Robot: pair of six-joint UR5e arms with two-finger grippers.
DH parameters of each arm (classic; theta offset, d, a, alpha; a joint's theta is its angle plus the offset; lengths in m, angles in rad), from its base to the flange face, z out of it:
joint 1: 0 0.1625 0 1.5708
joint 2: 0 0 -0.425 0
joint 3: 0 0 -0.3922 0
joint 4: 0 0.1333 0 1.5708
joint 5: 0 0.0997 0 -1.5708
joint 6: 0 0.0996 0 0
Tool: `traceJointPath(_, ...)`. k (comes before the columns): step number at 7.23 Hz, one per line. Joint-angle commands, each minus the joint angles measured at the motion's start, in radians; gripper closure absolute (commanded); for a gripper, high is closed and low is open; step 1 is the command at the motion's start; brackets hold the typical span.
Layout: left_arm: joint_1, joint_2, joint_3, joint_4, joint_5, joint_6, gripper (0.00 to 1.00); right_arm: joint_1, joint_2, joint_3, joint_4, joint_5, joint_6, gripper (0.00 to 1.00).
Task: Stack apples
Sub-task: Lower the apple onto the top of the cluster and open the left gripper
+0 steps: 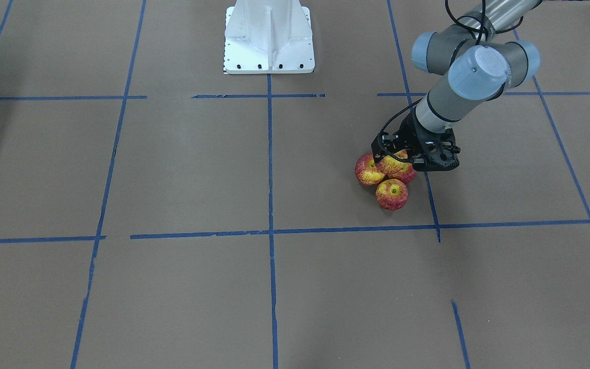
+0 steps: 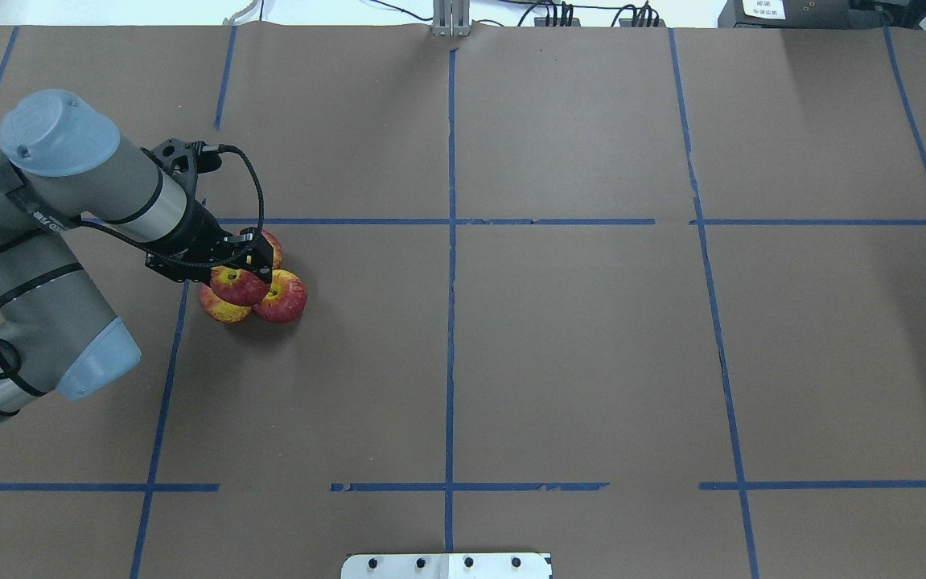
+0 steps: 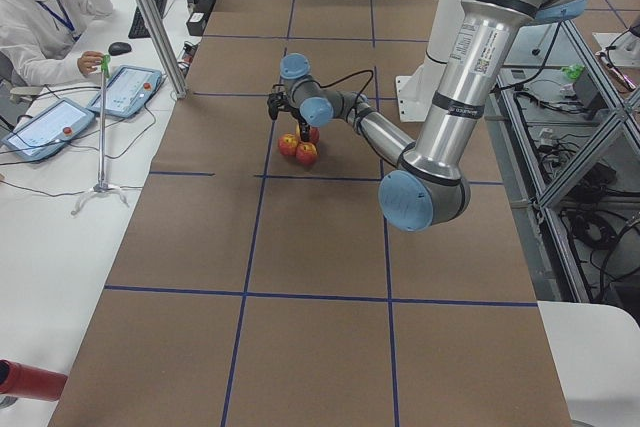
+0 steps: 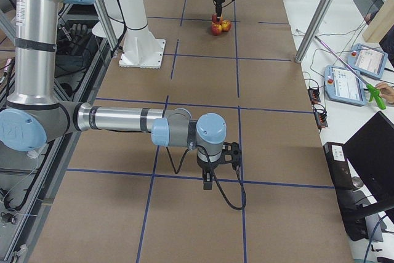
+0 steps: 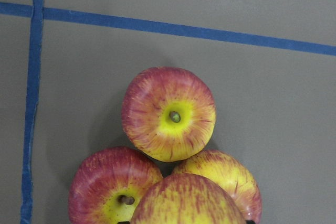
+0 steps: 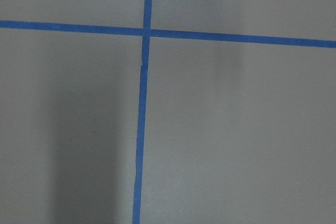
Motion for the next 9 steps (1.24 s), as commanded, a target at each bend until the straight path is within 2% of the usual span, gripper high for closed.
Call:
traceJointPath(1, -0.003, -0.005, 0.004, -0.001, 0.034, 0.001, 1.00, 0.000, 0.000, 0.000, 0.000, 0.000, -0.001, 0.00)
traceJointPath(5, -0.001, -0.010, 0.011, -0.002, 0.071, 0.003, 1.00, 0.000, 0.000, 0.000, 0.000, 0.000, -0.001, 0.00)
traceJointPath(6, 0.002, -0.010, 0.013, -0.002, 0.070, 0.003, 0.96, 0.000, 0.000, 0.000, 0.000, 0.000, 0.001, 0.00)
traceJointPath(8, 0.003, -0.010, 0.039, -0.009, 0.071, 0.006, 0.40, 0.000, 0.000, 0.000, 0.000, 0.000, -0.001, 0.00)
traceJointPath(9, 0.003, -0.010, 0.036, -0.009, 0.073, 0.006, 0.00, 0.000, 0.000, 0.000, 0.000, 0.000, 0.001, 0.00)
